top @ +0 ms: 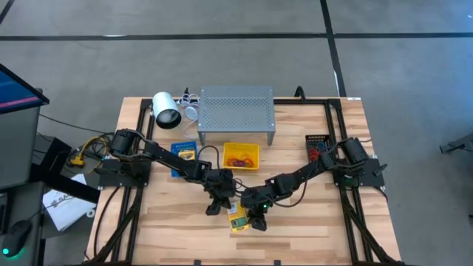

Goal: Pick & Place Office Desk Supplies
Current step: Put the crayon box into the blue bin

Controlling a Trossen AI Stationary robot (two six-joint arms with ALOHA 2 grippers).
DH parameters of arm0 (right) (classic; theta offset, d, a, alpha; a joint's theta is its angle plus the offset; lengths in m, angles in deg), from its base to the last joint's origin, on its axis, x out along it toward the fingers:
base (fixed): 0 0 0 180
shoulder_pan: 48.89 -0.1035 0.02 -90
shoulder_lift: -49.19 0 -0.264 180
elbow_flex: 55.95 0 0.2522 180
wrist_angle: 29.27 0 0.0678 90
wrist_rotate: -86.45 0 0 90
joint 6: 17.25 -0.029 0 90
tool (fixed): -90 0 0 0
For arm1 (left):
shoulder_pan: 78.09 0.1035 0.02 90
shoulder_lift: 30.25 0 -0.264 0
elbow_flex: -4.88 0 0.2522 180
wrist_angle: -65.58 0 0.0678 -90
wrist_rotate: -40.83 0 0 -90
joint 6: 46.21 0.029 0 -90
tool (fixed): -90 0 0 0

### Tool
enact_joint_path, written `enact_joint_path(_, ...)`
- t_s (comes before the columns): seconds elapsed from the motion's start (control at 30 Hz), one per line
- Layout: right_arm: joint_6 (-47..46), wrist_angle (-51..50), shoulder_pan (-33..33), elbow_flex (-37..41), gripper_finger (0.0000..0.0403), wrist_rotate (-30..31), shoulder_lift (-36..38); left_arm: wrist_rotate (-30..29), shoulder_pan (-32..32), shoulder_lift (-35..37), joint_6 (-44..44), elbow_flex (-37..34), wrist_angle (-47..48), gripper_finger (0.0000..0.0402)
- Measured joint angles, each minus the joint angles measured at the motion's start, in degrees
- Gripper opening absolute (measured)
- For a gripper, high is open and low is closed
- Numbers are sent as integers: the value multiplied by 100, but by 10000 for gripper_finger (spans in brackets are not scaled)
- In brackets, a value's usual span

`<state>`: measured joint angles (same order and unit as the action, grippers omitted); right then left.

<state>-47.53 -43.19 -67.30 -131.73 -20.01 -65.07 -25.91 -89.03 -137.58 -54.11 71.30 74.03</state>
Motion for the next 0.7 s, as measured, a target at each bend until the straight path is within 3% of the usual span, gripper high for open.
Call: enact_joint_path(0.7,-236,316,161,6,97,123,-105,-310,-212,4,81,1,388,1)
